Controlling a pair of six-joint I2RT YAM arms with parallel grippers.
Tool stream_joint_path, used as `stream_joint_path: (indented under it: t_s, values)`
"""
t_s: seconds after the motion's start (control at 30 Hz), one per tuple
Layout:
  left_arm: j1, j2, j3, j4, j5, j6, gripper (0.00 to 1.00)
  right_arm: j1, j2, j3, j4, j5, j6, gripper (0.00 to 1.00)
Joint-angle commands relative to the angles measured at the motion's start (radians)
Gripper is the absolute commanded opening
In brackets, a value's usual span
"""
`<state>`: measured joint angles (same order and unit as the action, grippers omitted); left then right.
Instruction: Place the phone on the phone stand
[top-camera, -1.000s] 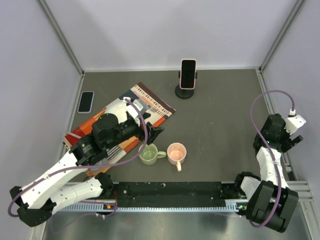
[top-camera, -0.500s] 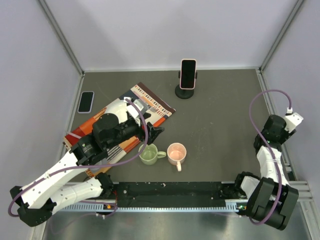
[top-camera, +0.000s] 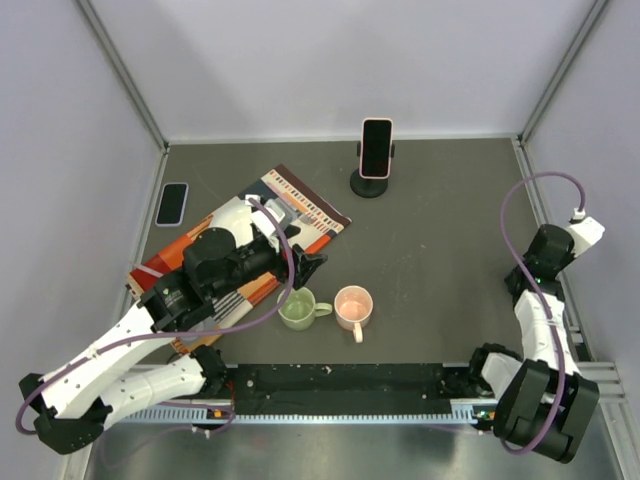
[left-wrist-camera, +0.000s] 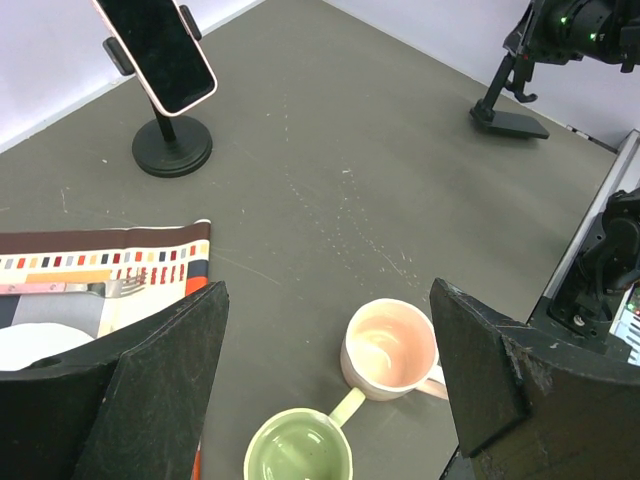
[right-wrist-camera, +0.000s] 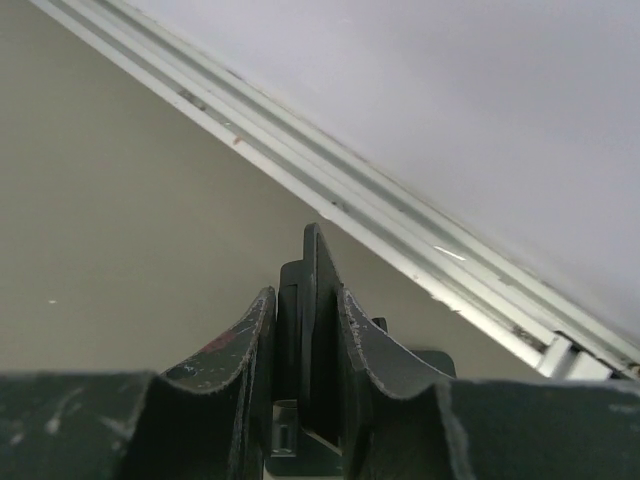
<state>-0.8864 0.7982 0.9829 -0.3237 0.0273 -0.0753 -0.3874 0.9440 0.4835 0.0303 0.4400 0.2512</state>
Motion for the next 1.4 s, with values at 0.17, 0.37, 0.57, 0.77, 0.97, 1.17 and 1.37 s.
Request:
stream_joint_path:
  t_s: [0.17, 0.37, 0.57, 0.77, 0.97, 1.17, 1.37]
  values:
    - [-0.003, 0.019, 0.005, 0.041, -0.02, -0.014, 0.86, 0.283, 0.225, 0.228, -0.091, 0.357, 0.415, 0.0]
    - [-0.002, 0.01, -0.007, 0.051, -0.081, -0.05, 0.86, 0.525, 0.529, 0.545, -0.323, 0.537, 0.675, 0.0]
    - [-0.003, -0.028, -0.023, 0.037, -0.135, -0.093, 0.86, 0.65, 0.736, 0.768, -0.527, 0.617, 0.81, 0.0]
    - [-0.003, -0.036, -0.024, 0.011, -0.167, -0.107, 0.87, 0.725, 0.78, 0.762, -0.532, 0.603, 0.774, 0.21]
    - [-0.003, -0.007, -0.013, 0.032, -0.173, -0.098, 0.86, 0.742, 0.736, 0.681, -0.248, 0.12, 0.263, 0.69]
    - [-0.003, 0.003, -0.024, 0.061, -0.164, -0.106, 0.87, 0.742, 0.57, 0.58, -0.153, -0.386, -0.073, 0.94]
    - [-0.003, 0.025, -0.033, 0.081, -0.136, -0.109, 0.86, 0.667, 0.492, 0.53, -0.099, -0.61, -0.342, 0.98]
